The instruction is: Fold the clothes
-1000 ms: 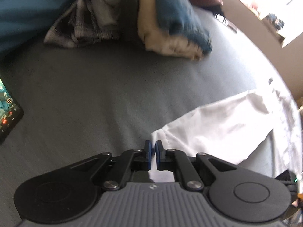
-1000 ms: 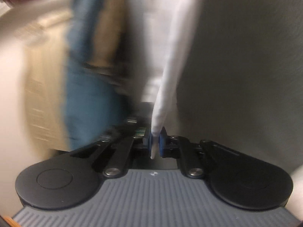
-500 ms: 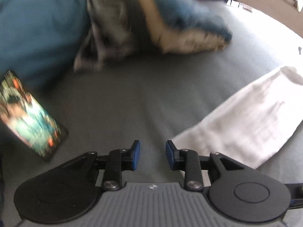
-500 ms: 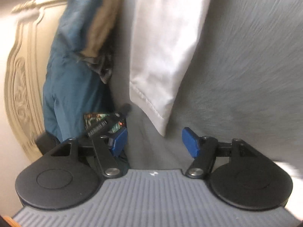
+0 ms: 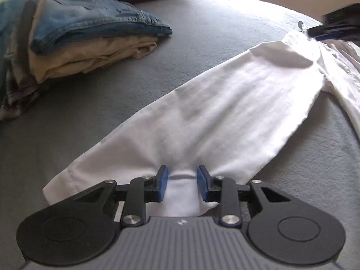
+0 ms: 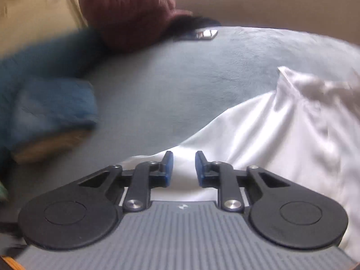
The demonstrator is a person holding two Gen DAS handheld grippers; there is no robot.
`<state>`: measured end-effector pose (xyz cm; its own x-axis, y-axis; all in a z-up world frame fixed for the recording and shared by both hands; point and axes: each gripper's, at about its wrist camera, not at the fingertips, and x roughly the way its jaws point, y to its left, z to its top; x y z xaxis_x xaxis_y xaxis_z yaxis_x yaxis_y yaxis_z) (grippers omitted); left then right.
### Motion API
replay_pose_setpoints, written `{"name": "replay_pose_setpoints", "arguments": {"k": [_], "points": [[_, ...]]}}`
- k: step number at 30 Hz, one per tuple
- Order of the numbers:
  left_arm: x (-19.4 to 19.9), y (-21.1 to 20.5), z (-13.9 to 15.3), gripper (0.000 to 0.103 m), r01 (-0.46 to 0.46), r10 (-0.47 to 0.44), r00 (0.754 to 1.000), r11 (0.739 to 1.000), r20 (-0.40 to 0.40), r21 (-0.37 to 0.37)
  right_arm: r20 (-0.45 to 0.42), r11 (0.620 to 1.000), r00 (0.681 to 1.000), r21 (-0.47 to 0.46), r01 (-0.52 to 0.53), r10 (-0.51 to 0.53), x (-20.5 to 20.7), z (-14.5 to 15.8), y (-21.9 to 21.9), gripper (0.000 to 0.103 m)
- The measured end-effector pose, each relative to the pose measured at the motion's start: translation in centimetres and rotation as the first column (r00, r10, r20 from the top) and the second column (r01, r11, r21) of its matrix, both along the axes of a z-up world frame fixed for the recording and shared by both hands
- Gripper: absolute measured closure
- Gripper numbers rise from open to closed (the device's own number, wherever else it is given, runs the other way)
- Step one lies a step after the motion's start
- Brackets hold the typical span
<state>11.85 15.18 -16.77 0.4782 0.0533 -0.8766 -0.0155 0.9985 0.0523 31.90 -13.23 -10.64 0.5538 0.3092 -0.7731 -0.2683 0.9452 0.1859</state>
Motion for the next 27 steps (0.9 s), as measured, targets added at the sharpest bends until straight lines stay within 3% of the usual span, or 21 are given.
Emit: {"name": "replay_pose_setpoints", "arguments": {"k": [4,10,17,19,22,23,27], "points": [[-0.4,0.2,-0.1,0.071,-0.046,0.046,0.999,0.999,0.009,0.014,-0.085,0.990,0.995,-0.127,-0.063,0.053,5.7,-4.9,1.7,0.092],[-1.7,-0.6,0.5,0.071,-0.075,0.071,0.996,0.995,0.055,0.069,-0.032,0.997,0.997,-0.033,-0.065,0.064,6.9,-3.6,0.8,0.103],[-1.9,-0.8,0.2,0.066,-0.115,0.105,0.989,0.989,0.105,0.096,0.025,0.991,0.994,0.074,-0.107,0.106,6.8,-1.7,-0.2,0.096],[-1.9,-0.9,0.0,0.066,-0.114,0.102,0.989,0.987,0.111,0.111,-0.022,0.981,0.984,0.080,-0.177,0.179,4.5,-1.6,0.0,0.096],[-1.7,-0.9,-0.1,0.065,-0.110,0.096,0.989,0.986,0.113,0.125,-0.141,0.978,0.968,0.034,-0.206,0.208,3.3,-5.0,1.6,0.098],[-1.7,-1.0,-0.1,0.065,-0.109,0.094,0.989,0.986,0.113,0.129,-0.130,0.980,0.972,0.025,-0.196,0.197,3.2,-6.2,2.1,0.098],[-1.7,-1.0,-0.1,0.061,-0.111,0.095,0.989,0.983,0.113,0.147,-0.078,0.990,0.996,0.137,-0.034,0.045,6.2,-6.9,2.3,0.099]]}}
